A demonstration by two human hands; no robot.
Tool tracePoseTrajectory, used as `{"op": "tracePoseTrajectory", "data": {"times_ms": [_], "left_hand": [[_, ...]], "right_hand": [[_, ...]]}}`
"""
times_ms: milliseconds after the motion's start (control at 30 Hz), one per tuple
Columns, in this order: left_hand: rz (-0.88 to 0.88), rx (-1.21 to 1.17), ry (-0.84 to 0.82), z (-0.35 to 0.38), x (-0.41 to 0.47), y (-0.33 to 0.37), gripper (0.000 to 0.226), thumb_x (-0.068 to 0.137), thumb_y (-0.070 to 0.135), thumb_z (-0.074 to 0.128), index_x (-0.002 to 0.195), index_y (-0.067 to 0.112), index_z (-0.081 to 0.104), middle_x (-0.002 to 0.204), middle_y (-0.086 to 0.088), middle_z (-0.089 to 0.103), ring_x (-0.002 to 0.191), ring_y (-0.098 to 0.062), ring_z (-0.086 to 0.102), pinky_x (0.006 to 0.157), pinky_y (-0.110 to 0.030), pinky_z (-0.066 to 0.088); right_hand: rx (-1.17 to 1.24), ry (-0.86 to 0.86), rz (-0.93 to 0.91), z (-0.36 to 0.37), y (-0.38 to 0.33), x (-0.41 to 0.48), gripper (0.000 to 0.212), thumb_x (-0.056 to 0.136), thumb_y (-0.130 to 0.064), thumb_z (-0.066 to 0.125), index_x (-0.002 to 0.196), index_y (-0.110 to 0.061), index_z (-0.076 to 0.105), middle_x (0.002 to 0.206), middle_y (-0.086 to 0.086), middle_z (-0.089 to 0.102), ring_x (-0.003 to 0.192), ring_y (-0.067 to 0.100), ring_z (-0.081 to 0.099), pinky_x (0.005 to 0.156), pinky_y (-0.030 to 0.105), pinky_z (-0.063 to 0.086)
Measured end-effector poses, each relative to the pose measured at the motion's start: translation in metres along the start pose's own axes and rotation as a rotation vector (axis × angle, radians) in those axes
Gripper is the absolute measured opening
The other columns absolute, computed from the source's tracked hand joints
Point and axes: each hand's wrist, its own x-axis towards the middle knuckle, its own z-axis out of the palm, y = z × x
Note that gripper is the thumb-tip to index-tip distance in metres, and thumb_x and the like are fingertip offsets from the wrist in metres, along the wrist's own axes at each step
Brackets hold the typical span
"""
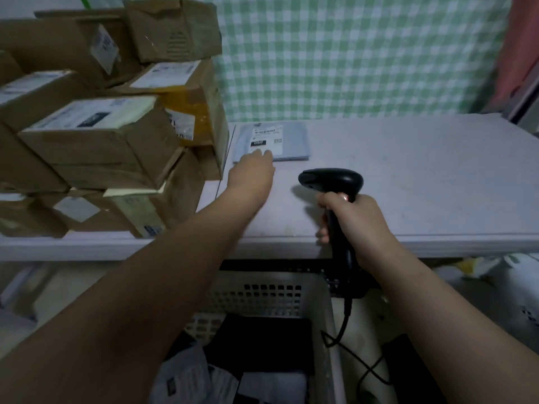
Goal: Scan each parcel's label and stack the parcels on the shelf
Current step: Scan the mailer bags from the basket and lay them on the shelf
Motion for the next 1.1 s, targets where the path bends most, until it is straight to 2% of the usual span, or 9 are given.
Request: {"op": "tracePoseTrajectory", "data": {"times_ms": [133,300,367,500,633,700,900,1000,1100], "left_hand": [[0.218,-0.231,0.093,0.004,-0.097,-0.003,0.023,0.097,0.029,0.044,0.105,0.013,0.059,0.107,-0.010,0.060,0.101,-0.031,0.055,0.080,-0.040,0.045],[0.404,-0.231,0.306,0.053,-0.213,-0.050,0.033,0.090,0.019,0.053,0.115,0.000,0.063,0.129,-0.019,0.057,0.115,-0.035,0.053,0.095,-0.042,0.042],[0.367,-0.187,0.207,0.090,-0.246,-0.076,0.031,0.091,0.017,0.050,0.111,-0.001,0.065,0.123,-0.022,0.060,0.107,-0.038,0.058,0.090,-0.045,0.048],[0.219,-0.191,-0.192,0.149,-0.291,-0.120,0.022,0.082,0.007,0.055,0.096,-0.001,0.070,0.094,-0.024,0.067,0.075,-0.041,0.066,0.061,-0.043,0.056],[0.127,-0.092,-0.576,0.193,-0.305,-0.150,0.040,0.098,0.009,0.045,0.138,0.009,0.048,0.136,-0.016,0.049,0.119,-0.034,0.050,0.094,-0.042,0.044],[0.127,-0.049,-0.698,0.215,-0.301,-0.156,0.043,0.099,0.010,0.043,0.141,0.013,0.043,0.141,-0.012,0.043,0.124,-0.030,0.044,0.098,-0.039,0.040],[0.212,0.178,-0.874,0.264,-0.282,-0.154,0.057,0.099,0.011,0.044,0.151,0.016,0.021,0.157,-0.016,0.013,0.139,-0.035,0.027,0.106,-0.042,0.035],[0.341,0.363,-0.920,0.284,-0.269,-0.157,0.060,0.102,0.024,0.041,0.154,0.020,0.011,0.160,-0.014,0.000,0.145,-0.035,0.012,0.115,-0.046,0.019],[0.448,0.518,-0.960,0.302,-0.266,-0.161,0.055,0.103,0.036,0.034,0.153,0.023,0.017,0.161,-0.010,-0.003,0.147,-0.032,0.001,0.118,-0.051,0.003]], "right_hand": [[-0.097,-0.141,-0.010,0.005,0.013,-0.026,0.021,0.089,-0.018,0.065,0.072,-0.006,0.059,0.056,0.009,0.055,0.045,0.020,0.054,0.045,0.027,0.049],[-0.231,-0.354,-0.022,0.020,0.051,-0.066,0.023,0.088,-0.015,0.067,0.069,-0.006,0.058,0.059,0.017,0.054,0.043,0.025,0.053,0.047,0.030,0.047],[-0.310,-0.409,-0.023,0.028,0.069,-0.077,0.028,0.087,-0.015,0.068,0.062,-0.011,0.057,0.053,0.012,0.055,0.042,0.023,0.054,0.047,0.031,0.048],[-0.592,-0.508,0.026,0.045,0.114,-0.082,0.031,0.088,-0.019,0.069,0.063,-0.012,0.052,0.047,0.000,0.054,0.042,0.016,0.055,0.048,0.033,0.049],[-0.810,-0.582,0.081,0.064,0.156,-0.074,0.027,0.089,-0.023,0.067,0.070,-0.007,0.057,0.058,0.009,0.060,0.052,0.019,0.060,0.059,0.041,0.054],[-0.846,-0.564,0.085,0.078,0.172,-0.066,0.032,0.089,-0.022,0.067,0.062,-0.010,0.054,0.055,0.010,0.059,0.052,0.020,0.060,0.058,0.040,0.054],[-0.913,-0.565,0.191,0.103,0.217,-0.034,0.030,0.088,-0.025,0.066,0.088,0.005,0.068,0.071,0.024,0.068,0.060,0.030,0.065,0.062,0.045,0.055],[-0.938,-0.583,0.253,0.105,0.237,-0.026,0.034,0.088,-0.025,0.067,0.093,0.009,0.066,0.077,0.029,0.066,0.059,0.026,0.060,0.060,0.042,0.051],[-0.951,-0.605,0.307,0.105,0.249,-0.022,0.035,0.089,-0.026,0.067,0.088,0.009,0.063,0.083,0.032,0.065,0.061,0.024,0.057,0.059,0.032,0.046]]}}
